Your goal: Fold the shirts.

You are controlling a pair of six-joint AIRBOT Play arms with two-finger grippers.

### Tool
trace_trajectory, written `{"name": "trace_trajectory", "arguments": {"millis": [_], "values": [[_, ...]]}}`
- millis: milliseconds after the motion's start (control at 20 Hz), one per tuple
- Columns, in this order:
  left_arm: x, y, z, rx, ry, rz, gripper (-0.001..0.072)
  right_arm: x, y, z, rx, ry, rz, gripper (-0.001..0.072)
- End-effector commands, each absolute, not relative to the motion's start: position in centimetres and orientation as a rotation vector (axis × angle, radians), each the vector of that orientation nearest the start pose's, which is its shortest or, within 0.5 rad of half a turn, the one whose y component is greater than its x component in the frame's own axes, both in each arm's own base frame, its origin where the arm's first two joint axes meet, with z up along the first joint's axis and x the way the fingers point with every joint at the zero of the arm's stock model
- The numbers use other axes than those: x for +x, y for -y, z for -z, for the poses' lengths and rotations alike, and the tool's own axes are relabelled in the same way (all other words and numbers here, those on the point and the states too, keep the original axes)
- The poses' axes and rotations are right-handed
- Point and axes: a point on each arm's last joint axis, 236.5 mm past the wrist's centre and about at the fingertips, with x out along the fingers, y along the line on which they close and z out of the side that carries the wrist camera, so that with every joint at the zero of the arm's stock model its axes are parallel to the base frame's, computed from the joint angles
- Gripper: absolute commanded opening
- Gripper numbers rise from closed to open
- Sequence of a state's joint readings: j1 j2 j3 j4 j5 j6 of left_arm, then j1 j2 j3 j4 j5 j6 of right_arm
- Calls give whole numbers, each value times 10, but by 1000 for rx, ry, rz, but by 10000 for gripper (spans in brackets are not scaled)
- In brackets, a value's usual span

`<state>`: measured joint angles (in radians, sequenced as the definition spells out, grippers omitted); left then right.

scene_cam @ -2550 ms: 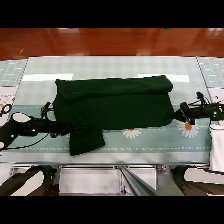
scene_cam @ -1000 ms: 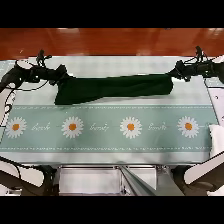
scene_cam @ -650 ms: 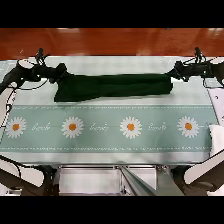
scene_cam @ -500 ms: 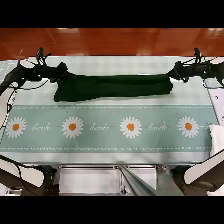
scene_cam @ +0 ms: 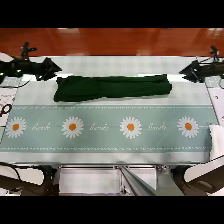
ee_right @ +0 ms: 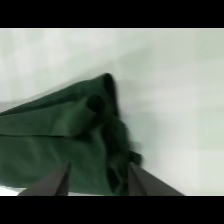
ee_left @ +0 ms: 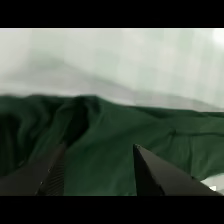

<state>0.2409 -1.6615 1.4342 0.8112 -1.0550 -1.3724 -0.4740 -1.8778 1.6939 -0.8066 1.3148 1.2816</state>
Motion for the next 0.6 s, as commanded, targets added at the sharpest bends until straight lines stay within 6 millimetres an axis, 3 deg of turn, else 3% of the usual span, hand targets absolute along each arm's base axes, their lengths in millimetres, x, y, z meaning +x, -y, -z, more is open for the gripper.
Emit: {"name": "trace_trajectory", "arguments": {"millis": [0, 150, 250, 400, 550], "values": [[462, -1, -9, -677, -1086, 133, 509, 484, 107, 34, 795, -1187, -165, 416], [420, 10, -1, -681, -1077, 101, 509, 483, 93, 72, 883, -1206, -124, 418], [403, 21, 0, -676, -1092, 113, 509, 493, 71, 80, 1002, -1198, -186, 418], [401, 31, -4, -661, -1089, 136, 509, 510, 45, 81, 1103, -1156, -266, 420], [401, 39, -4, -653, -1093, 152, 509, 511, 29, 92, 1130, -1183, -285, 420]]}}
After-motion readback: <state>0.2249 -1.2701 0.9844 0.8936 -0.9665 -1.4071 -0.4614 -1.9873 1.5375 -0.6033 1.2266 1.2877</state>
